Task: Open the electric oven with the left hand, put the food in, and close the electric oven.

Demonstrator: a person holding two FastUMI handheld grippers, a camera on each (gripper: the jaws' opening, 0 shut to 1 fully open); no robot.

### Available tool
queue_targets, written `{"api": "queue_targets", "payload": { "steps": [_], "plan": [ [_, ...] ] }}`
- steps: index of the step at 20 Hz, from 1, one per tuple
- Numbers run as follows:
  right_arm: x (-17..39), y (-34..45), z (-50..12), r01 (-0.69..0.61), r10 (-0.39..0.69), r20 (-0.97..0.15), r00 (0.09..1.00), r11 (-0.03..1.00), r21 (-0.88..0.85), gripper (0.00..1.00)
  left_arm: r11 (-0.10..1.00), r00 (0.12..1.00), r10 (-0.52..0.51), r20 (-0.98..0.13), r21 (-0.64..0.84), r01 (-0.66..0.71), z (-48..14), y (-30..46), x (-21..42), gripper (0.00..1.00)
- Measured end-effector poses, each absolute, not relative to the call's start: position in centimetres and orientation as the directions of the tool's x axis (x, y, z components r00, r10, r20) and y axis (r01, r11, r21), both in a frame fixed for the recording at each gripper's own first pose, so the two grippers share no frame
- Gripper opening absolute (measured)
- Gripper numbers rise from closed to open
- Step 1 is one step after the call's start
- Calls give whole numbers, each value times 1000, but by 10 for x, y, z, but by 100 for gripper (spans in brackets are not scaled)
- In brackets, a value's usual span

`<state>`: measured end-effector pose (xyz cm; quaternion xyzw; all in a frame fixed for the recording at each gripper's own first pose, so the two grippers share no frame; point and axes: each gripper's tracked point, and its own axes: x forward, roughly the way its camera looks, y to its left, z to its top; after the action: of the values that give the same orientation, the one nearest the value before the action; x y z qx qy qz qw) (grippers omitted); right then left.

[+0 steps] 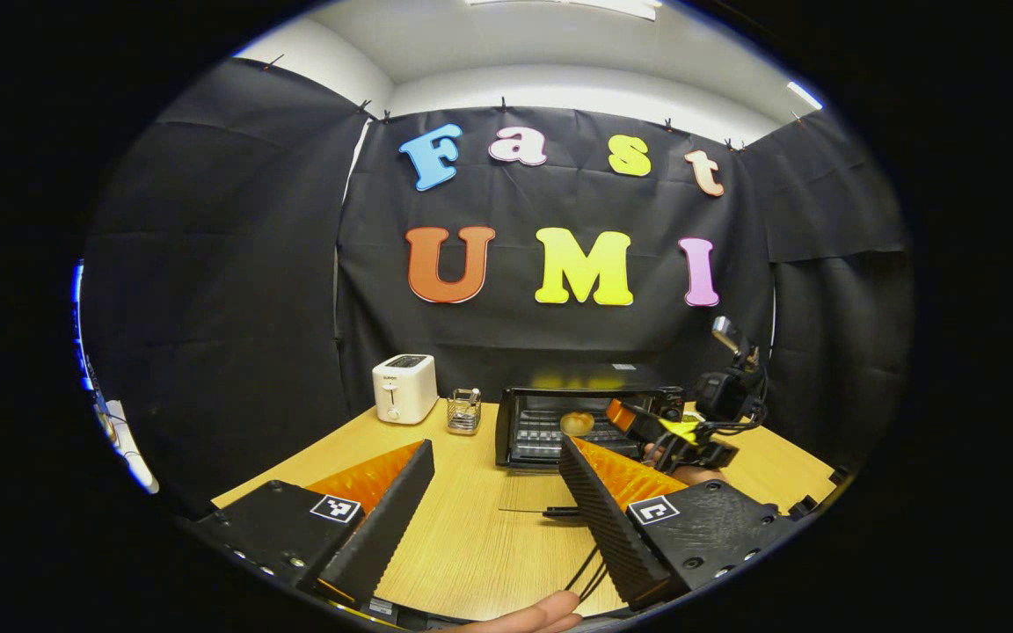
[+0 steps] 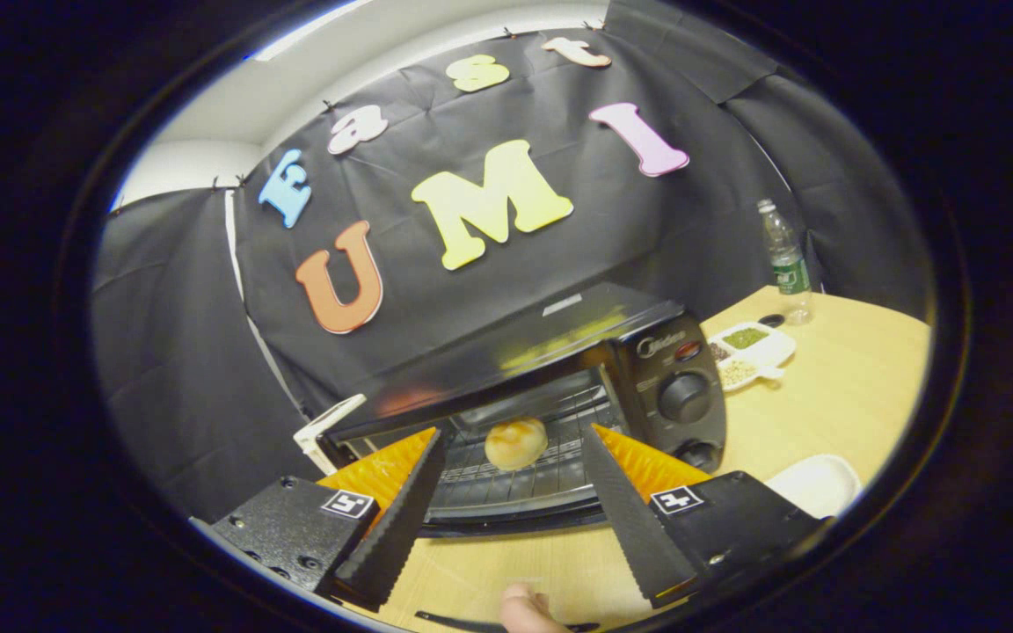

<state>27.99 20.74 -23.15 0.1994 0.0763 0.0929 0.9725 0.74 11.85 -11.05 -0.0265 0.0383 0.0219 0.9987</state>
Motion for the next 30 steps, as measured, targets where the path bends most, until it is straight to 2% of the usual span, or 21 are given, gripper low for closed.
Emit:
{"api": "queue_targets", "payload": {
  "steps": [8,13,18,21,22,23,27,28,29,30],
  "plan": [
    [174,136,-129,-147,154,-12,988,961,233,96,998,993,-10,-117,-57,3,-125,97,40,95],
    [111,88,-67,-125,119,39,992,972,198,96,995,964,-89,-250,-59,76,-168,62,77,95],
    [54,36,-14,-73,57,113,992,986,147,96,988,895,-152,-420,-102,120,-238,22,102,95],
    [27,19,-7,-63,43,151,988,990,130,96,982,836,-187,-515,-125,143,-283,1,107,96],
    [20,15,-9,-60,41,152,987,991,120,96,979,822,-201,-533,-135,152,-294,-5,109,100],
    [16,12,-15,-56,39,141,989,992,117,96,977,801,-212,-559,-151,153,-306,-9,110,95],
    [7,0,-35,-42,31,99,995,993,107,96,979,763,-203,-614,-136,151,-327,-16,108,95],
    [7,-6,-39,-29,19,93,995,994,109,96,979,753,-202,-626,-136,149,-332,-17,108,100],
    [6,-8,-43,-23,13,89,996,993,118,96,980,746,-198,-635,-135,145,-337,-17,109,95],
    [4,-8,-46,-29,19,84,996,992,124,96,981,736,-192,-650,-132,140,-343,-17,110,95]
  ]
}}
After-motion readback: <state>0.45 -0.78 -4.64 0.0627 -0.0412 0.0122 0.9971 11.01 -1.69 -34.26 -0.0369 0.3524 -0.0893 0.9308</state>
